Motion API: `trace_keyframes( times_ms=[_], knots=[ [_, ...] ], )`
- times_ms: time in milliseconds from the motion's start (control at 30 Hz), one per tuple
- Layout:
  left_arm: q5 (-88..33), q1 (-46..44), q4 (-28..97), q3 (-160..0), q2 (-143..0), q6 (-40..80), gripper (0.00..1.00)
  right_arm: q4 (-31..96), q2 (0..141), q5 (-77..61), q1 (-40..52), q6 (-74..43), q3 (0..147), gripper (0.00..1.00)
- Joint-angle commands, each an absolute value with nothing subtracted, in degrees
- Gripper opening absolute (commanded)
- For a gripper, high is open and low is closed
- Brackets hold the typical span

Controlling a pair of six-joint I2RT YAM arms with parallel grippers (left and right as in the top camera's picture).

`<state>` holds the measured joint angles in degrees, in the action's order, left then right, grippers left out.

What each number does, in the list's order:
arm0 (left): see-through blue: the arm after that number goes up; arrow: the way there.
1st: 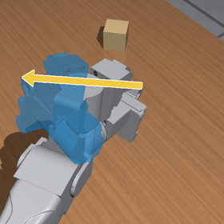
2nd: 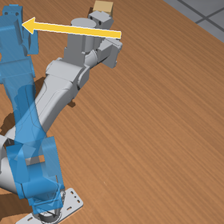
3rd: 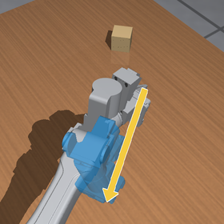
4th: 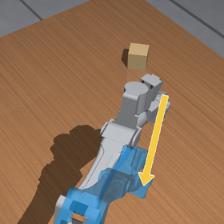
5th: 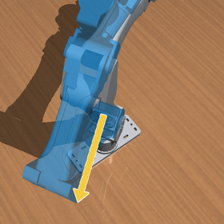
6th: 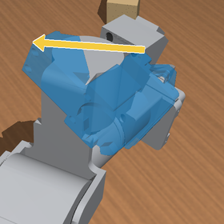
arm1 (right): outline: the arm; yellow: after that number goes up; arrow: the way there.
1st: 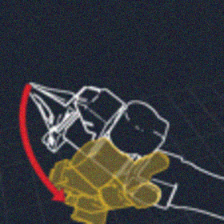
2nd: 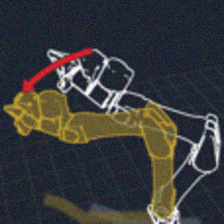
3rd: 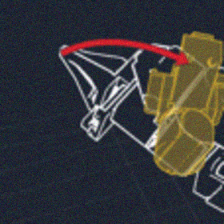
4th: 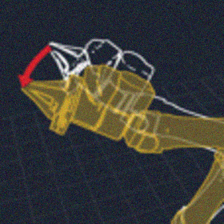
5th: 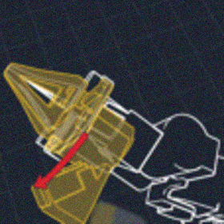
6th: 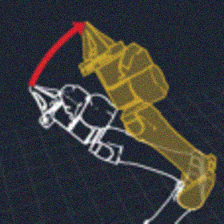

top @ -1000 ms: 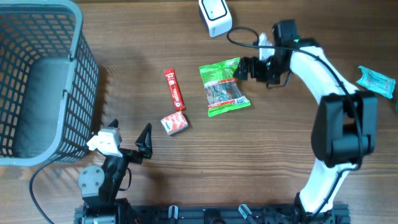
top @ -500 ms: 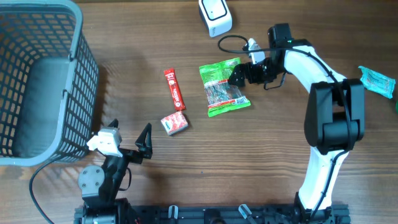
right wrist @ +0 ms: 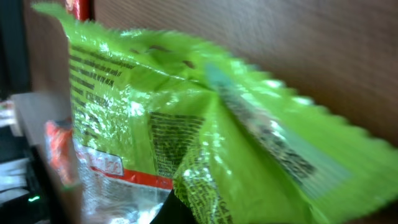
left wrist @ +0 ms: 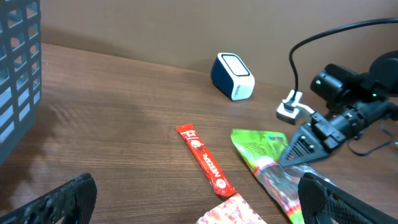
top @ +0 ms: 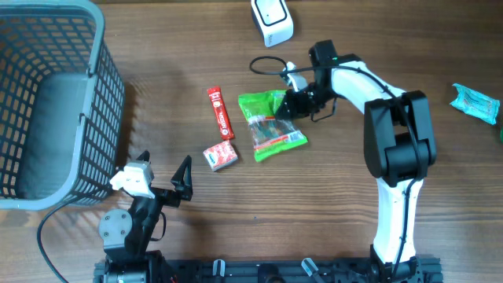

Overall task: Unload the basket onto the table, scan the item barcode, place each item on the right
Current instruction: 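Grasp the flipped Haribo bag again with the right gripper, then lift the Haribo bag and hold its back toward the scanner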

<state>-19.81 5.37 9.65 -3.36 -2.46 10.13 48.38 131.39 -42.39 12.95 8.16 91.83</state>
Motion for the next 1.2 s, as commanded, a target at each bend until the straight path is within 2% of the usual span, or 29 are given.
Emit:
trace_keyframes(
  times_ms=[0, 100, 333, 533, 733, 833, 967, 1167],
  knots=[
    [-19.7, 5.6, 9.7, -3.2, -2.4, 9.2, 1.00, 54.7, 131.2, -50.6, 10.7, 6.7, 96.3, 0.04],
    [-19.7, 5.6, 9.7, -3.2, -2.4, 9.2, 1.00, 58.8, 125.4, -61.0, 9.6, 2.5, 99.0, 0.04],
    [-19.7, 5.6, 9.7, -3.2, -2.4, 9.2, 1.00, 55.0, 113.1, -59.9, 8.1, -21.4, 99.0, 0.05],
    [-19.7, 5.6, 9.7, -3.2, -2.4, 9.2, 1.00, 55.7, 112.9, -61.6, 8.1, -29.9, 98.2, 0.05],
    [-19.7, 5.6, 9.7, -3.2, -2.4, 9.2, 1.00, 56.0, 112.9, -65.2, 8.1, -48.1, 98.1, 0.04],
    [-19.7, 5.6, 9.7, -3.2, -2.4, 9.2, 1.00, 54.2, 112.9, -65.0, 8.1, -51.0, 98.1, 0.04],
    [-19.7, 5.6, 9.7, -3.2, -2.4, 9.2, 1.00, 47.6, 112.7, -59.3, 9.2, -40.5, 98.1, 0.04],
    [-19.7, 5.6, 9.7, -3.2, -2.4, 9.2, 1.00, 40.5, 112.6, -55.0, 13.7, -1.2, 98.1, 0.05]
  ],
)
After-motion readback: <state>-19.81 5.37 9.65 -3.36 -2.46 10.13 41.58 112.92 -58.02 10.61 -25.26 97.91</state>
